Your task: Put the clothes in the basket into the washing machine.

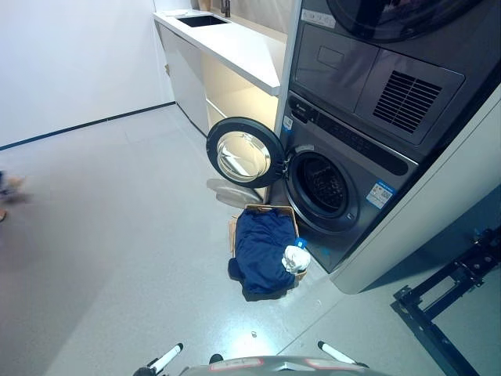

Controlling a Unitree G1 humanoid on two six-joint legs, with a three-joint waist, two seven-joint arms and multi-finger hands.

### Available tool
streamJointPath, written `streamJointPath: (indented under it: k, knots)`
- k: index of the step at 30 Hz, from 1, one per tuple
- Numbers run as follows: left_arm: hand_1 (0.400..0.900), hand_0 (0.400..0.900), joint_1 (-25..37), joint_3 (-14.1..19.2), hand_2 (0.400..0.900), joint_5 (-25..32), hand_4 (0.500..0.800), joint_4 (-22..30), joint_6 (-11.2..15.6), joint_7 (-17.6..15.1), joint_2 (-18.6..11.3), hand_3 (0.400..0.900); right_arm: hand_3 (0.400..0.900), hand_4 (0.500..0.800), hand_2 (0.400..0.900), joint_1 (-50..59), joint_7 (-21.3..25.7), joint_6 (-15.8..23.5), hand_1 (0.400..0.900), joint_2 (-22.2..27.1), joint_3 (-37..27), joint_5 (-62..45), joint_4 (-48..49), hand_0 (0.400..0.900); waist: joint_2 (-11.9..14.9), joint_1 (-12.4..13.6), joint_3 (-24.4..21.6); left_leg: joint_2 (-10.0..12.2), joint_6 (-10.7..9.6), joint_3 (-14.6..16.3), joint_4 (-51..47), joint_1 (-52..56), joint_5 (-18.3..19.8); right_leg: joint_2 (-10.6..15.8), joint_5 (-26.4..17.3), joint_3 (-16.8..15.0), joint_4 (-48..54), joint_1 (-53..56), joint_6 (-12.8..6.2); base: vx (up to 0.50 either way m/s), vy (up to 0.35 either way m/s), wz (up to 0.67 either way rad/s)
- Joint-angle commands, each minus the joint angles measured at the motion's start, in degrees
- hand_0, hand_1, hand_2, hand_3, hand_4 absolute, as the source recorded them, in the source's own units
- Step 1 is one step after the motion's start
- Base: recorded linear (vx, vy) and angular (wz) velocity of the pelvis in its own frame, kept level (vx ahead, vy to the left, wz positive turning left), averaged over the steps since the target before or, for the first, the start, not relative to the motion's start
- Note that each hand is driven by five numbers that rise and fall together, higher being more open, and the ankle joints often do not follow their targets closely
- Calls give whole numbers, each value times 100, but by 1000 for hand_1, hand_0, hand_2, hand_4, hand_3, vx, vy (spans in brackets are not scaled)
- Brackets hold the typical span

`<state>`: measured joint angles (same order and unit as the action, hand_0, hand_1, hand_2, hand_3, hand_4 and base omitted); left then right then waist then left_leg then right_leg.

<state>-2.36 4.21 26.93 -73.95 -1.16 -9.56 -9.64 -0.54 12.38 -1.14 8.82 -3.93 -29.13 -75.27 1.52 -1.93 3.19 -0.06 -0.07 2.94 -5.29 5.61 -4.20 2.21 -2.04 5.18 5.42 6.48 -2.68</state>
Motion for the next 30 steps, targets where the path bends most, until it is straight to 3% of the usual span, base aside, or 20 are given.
streamJointPath:
  k: [1, 26, 30]
  knots:
    - [900, 900, 345, -123, 900, -193, 800, -344, 48, -32, 81, 900, 900, 800, 900, 388, 59, 185, 900, 157, -25, 97, -144, 900, -97, -4, 248, -89, -71, 20, 29, 323, 812, -168, 570, -49, -42, 232, -205, 0, 0, 0]
    - [900, 900, 361, -194, 900, -313, 800, -369, 36, -8, 88, 900, 900, 800, 900, 394, 44, 183, 900, 196, -2, 135, -142, 900, -109, -17, 324, -92, -67, -16, 29, 375, 841, -165, 604, 5, -42, 291, -207, 0, 1, 0]
    - [900, 900, 395, -207, 900, -274, 800, -290, 43, -10, 69, 900, 900, 800, 900, 454, 43, 175, 900, 238, -29, 95, -73, 900, -108, 6, 398, -146, 41, 10, 32, 340, 820, -118, 556, 0, -91, 210, -229, 2, 92, -4]
